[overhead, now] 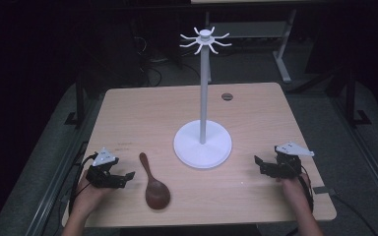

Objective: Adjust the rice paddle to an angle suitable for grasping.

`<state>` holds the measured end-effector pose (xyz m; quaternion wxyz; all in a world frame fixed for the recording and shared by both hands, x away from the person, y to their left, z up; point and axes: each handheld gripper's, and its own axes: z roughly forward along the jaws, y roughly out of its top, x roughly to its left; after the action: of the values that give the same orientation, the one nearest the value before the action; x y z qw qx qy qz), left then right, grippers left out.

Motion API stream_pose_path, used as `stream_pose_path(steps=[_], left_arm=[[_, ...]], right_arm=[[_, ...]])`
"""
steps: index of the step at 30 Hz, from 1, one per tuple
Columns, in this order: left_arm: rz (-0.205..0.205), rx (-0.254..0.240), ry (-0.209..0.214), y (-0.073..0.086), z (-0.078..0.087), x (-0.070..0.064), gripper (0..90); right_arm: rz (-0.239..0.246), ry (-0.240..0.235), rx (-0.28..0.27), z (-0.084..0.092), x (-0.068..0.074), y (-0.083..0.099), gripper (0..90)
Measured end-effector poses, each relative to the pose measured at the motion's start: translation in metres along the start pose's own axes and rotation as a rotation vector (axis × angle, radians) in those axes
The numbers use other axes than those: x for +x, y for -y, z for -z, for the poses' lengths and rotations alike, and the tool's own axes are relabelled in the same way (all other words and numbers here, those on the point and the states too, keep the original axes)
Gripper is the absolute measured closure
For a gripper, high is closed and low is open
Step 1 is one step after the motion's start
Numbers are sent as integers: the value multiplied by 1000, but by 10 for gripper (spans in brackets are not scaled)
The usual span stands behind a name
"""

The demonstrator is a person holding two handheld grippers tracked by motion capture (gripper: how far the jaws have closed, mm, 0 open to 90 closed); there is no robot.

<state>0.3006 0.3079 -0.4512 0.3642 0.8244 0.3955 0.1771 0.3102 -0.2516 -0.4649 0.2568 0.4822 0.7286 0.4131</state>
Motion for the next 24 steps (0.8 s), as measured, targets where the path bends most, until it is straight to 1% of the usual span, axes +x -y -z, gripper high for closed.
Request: stream_pose_path(steps=[3,4,5,6,8,9,10,11,12,13,14,15,16,17,18,19,20,22,24], left_arm=[[12,2,3,0,1,3,150],[15,4,0,-1,2,4,184],[16,4,-2,-2,3,5,184],[19,1,2,-3,3,6,239],[27,-3,6,-5,5,7,300],[25,0,3,-7,6,7,300],[22,-7,1,-9,6,7,332],[33,-12,1,-11,7,7,410],[34,-13,1,-13,7,8,447],[42,-16,-3,-15,7,7,447],[45,-15,-7,-17,7,7,489],[49,-12,-11,-19,6,7,579],[47,-7,-15,-21,6,7,579],[48,-5,-15,-23,5,7,645],[54,-9,-13,-25,3,7,673],[60,-8,-12,-27,2,7,673],[62,-7,-9,-29,0,7,739],[59,7,-3,-35,-5,7,802],[67,14,-3,-39,-8,7,862]], right_arm=[[1,-1,-2,0,0,0,138],[3,-1,2,0,0,0,138],[3,-1,2,0,0,0,138],[4,-1,-4,1,1,-1,138],[6,2,-2,0,0,-1,138],[6,2,-2,0,0,-1,138],[3,1,-1,0,1,-1,138],[7,3,0,-1,0,-1,138],[6,2,3,-1,1,-1,138],[6,2,3,-1,1,-1,138],[8,2,3,-1,1,-1,138],[11,-1,3,-1,1,-1,138],[11,-1,3,-1,1,-1,138],[15,-3,-1,-1,1,-1,137],[17,-3,1,-1,1,-1,137],[17,-3,1,-1,1,-1,137],[17,-2,3,-1,2,-1,137],[20,-5,4,-1,2,-1,137],[23,-6,5,-1,2,-1,137]])
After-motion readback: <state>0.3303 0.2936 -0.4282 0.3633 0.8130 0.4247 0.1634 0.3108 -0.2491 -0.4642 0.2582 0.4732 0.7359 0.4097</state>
